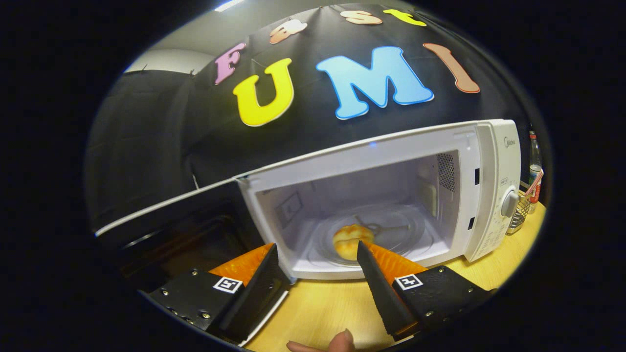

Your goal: Open the microwave, put the food inside, and close the microwave door.

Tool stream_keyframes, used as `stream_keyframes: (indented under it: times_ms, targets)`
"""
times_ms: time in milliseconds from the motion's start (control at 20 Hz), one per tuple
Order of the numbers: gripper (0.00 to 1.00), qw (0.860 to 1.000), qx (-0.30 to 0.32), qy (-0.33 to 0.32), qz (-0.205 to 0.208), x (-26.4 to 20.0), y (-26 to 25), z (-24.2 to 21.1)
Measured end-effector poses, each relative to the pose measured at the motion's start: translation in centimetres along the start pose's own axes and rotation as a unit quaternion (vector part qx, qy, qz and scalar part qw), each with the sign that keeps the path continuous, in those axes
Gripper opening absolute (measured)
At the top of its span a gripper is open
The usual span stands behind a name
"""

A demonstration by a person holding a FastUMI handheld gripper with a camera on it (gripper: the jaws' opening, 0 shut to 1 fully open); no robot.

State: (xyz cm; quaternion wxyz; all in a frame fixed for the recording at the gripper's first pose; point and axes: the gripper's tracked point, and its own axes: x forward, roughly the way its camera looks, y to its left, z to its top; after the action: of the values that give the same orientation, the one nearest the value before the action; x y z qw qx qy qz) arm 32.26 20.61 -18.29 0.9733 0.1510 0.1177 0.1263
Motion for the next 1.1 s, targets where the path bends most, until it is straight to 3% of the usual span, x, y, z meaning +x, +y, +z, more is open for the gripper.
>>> stream_keyframes:
  times_ms: [150, 400, 650, 750, 1000, 1100]
  targets:
    - [0.97, 0.997, -0.015, -0.017, 0.076, -6.7, 6.2, 1.9]
    - [0.97, 0.977, -0.043, -0.056, 0.199, -18.1, 17.0, 4.4]
    - [0.97, 0.952, -0.118, -0.061, 0.275, -21.5, 25.9, 1.6]
    - [0.98, 0.95, -0.118, -0.033, 0.288, -20.8, 28.3, -1.6]
    - [0.98, 0.952, -0.165, -0.006, 0.259, -17.2, 29.9, -7.6]
    - [0.87, 0.96, -0.166, 0.014, 0.223, -15.5, 28.4, -10.0]
